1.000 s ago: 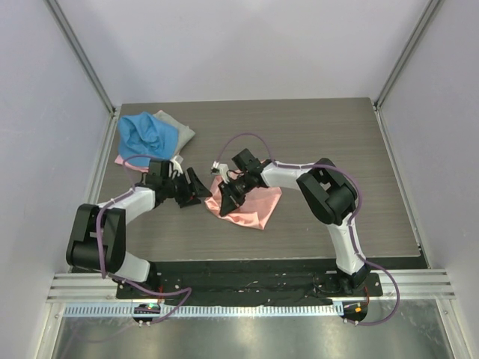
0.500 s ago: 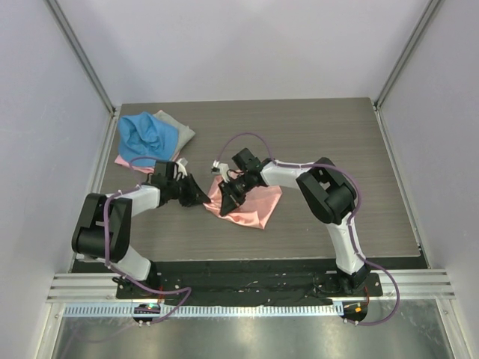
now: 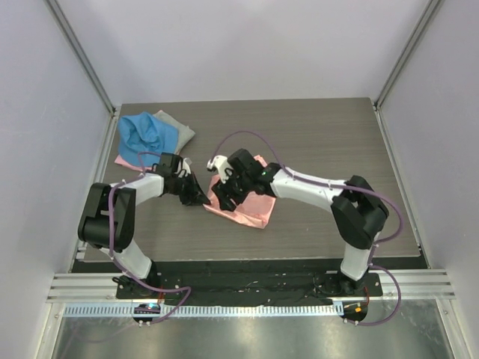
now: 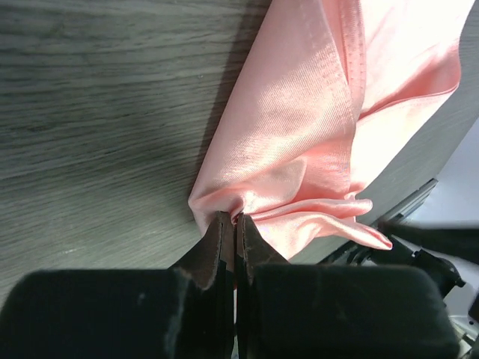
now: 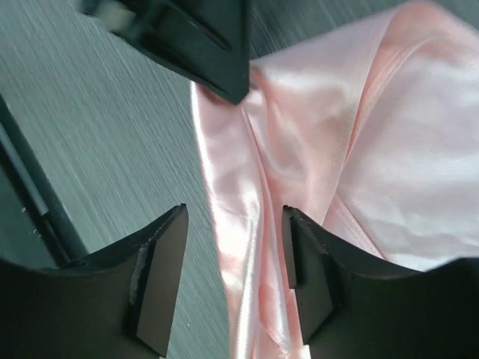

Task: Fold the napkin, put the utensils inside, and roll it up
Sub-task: Roll the napkin with the utensil

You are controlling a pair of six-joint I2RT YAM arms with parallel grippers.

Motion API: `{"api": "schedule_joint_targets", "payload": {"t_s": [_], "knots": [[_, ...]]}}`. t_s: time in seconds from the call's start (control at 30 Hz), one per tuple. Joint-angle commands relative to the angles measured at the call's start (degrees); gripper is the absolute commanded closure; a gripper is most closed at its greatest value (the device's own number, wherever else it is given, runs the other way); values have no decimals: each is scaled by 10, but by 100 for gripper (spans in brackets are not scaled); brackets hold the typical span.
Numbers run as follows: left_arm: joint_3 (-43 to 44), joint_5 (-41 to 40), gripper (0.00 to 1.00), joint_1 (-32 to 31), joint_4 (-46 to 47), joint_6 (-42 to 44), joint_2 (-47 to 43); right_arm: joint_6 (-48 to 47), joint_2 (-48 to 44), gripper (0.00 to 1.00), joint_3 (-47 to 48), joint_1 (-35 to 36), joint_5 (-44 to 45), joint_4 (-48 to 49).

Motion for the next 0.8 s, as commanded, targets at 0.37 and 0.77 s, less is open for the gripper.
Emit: {"api": "schedule_joint_targets", "payload": {"t_s": [0.37, 0.77], "knots": [[65, 6, 100, -3, -115, 36, 31, -87, -60, 31, -157, 174, 343, 225], [75, 7, 100, -2, -124, 45, 42, -117, -11, 41, -164, 178, 347, 250]]}}
